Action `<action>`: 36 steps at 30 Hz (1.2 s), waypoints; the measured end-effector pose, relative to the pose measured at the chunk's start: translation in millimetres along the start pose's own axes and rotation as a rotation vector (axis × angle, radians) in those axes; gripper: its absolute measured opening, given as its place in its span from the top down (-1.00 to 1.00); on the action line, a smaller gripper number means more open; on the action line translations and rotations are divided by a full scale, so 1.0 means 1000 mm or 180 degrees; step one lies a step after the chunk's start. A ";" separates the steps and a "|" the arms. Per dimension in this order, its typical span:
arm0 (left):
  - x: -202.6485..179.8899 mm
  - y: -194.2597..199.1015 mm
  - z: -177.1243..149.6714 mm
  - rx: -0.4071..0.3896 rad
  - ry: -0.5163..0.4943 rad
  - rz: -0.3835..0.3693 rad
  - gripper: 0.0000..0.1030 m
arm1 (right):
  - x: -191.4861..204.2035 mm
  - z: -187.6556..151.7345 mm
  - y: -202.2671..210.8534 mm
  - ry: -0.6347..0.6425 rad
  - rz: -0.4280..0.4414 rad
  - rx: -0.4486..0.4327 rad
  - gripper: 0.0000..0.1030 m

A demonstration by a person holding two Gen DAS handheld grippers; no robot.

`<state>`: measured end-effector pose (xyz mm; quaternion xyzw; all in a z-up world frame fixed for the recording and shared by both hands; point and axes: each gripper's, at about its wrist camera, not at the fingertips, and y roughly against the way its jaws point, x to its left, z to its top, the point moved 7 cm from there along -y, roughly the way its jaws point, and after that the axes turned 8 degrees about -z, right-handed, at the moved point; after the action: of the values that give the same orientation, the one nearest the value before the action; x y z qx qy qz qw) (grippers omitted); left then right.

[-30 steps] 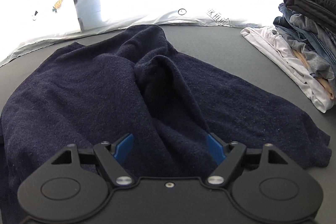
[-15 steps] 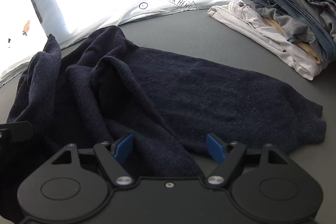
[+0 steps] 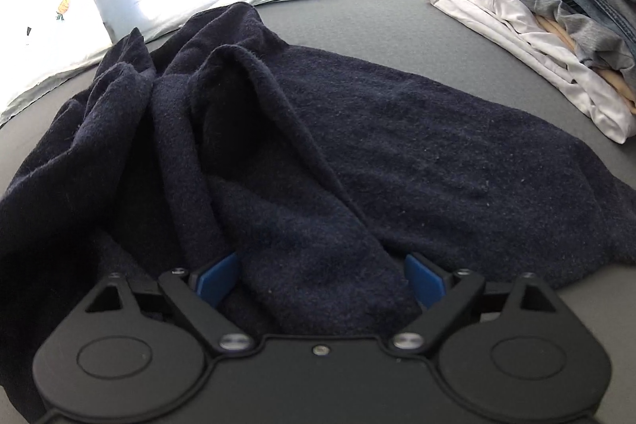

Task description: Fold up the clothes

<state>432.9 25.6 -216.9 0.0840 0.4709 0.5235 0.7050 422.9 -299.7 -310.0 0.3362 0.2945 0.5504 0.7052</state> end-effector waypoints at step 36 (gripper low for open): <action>0.032 0.108 0.069 -0.0909 -0.0409 0.1376 0.91 | -0.002 -0.014 0.001 0.0028 -0.0021 -0.0850 -1.00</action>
<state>413.4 125.1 -132.2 0.1154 0.3177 0.7167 0.6100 410.8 -299.6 -317.4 0.2359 0.2228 0.5838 0.7442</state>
